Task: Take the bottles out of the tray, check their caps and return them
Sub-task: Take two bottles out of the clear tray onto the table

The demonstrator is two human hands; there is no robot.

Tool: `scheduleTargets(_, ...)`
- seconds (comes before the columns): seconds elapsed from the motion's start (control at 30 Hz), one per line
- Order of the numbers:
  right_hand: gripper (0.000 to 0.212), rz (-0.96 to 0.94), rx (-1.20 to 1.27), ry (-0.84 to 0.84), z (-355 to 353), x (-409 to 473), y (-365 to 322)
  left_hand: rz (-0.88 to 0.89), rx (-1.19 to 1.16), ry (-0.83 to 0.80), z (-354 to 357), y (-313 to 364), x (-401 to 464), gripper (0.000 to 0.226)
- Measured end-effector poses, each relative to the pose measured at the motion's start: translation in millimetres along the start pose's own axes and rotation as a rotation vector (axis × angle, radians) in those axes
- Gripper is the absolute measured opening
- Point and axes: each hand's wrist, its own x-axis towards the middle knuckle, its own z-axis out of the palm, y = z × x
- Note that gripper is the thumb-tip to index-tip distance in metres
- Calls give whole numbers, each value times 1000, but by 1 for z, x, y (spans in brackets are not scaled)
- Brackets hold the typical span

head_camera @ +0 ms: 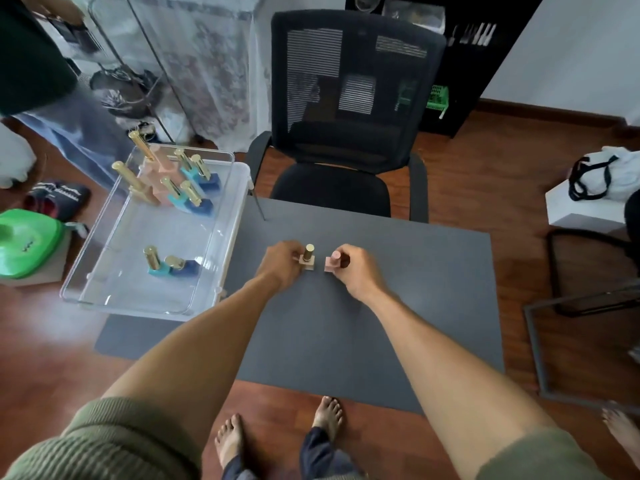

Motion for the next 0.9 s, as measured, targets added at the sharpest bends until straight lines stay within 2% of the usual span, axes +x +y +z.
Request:
scheduleTargets(0.13,5,13,-18,10,4,0,-2,0,30,9,-1,0,5,22)
scheduleTargets(0.37,8,35,-27,8,5,-2,-4,-60,-68,-20,2,1,4,26)
scheduleTargets(0.47,29,53,-15,-26,4,-4,-4,-70,-75,-20,2,-1,5,30)
scheduleTargets(0.57,58,76,-1,-81,2,-10,-4,-81,-60,-47,0,-1,3,50)
scheduleTargets(0.63,60,79,19,-69,-1,-16,-5,-75,-45,-70,-5,3,-2,62)
scheduleTargets(0.73,59,103,34,-10,-7,-29,-12,-9,150,-44,-18,13,-14,76)
scheduleTargets(0.9,73,93,24,95,-23,-51,-36,167,401,40,-48,42,-39,77)
